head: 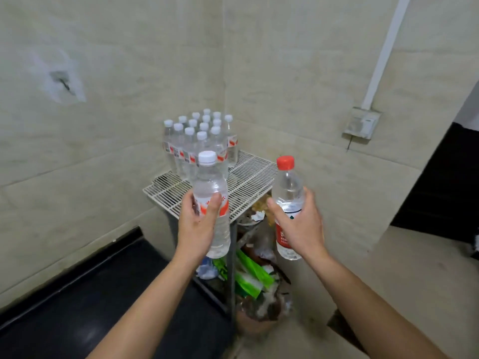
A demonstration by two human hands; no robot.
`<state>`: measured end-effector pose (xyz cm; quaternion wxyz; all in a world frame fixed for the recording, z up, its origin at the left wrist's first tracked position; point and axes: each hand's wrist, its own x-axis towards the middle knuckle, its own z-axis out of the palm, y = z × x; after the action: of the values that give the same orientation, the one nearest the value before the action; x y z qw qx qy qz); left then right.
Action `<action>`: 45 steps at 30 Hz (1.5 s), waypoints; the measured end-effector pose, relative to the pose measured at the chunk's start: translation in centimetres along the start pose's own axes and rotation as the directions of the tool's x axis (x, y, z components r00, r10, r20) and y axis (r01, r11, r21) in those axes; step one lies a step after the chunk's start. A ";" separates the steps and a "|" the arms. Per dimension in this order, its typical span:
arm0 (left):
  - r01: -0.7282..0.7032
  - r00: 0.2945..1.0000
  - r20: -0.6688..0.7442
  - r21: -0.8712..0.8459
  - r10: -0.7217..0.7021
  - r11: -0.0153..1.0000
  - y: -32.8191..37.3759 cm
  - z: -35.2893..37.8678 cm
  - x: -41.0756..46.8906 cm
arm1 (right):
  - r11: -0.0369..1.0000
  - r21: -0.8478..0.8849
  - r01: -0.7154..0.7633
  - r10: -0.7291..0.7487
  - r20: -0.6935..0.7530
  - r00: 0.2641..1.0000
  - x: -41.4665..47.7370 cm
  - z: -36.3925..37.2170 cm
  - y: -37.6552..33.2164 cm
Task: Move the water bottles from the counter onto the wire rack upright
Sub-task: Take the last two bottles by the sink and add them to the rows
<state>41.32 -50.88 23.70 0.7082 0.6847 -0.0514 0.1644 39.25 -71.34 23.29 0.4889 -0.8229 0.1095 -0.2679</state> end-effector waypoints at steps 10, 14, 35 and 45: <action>0.009 1.000 0.020 0.093 -0.011 0.996 -3.0 7.6 12.7 | 0.991 0.132 0.003 -0.007 0.030 1.000 16.7 5.1 3.2; 0.072 0.995 -0.074 0.123 -0.063 0.990 -5.8 10.3 15.9 | 0.980 0.199 -0.012 -0.018 0.146 0.989 22.1 8.3 6.1; 0.219 0.933 -0.344 0.325 -0.101 0.920 -12.0 20.8 26.0 | 0.963 0.269 0.029 -0.195 0.613 0.766 40.9 19.7 13.6; -0.033 0.946 -0.125 0.880 0.298 0.474 -8.3 20.1 28.0 | 0.898 0.376 0.229 -0.426 0.612 0.666 44.1 16.6 8.4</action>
<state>73.30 -66.24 25.26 0.2467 0.9108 0.0655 0.3244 85.71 -82.65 24.48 0.5438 -0.7949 -0.2656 -0.0438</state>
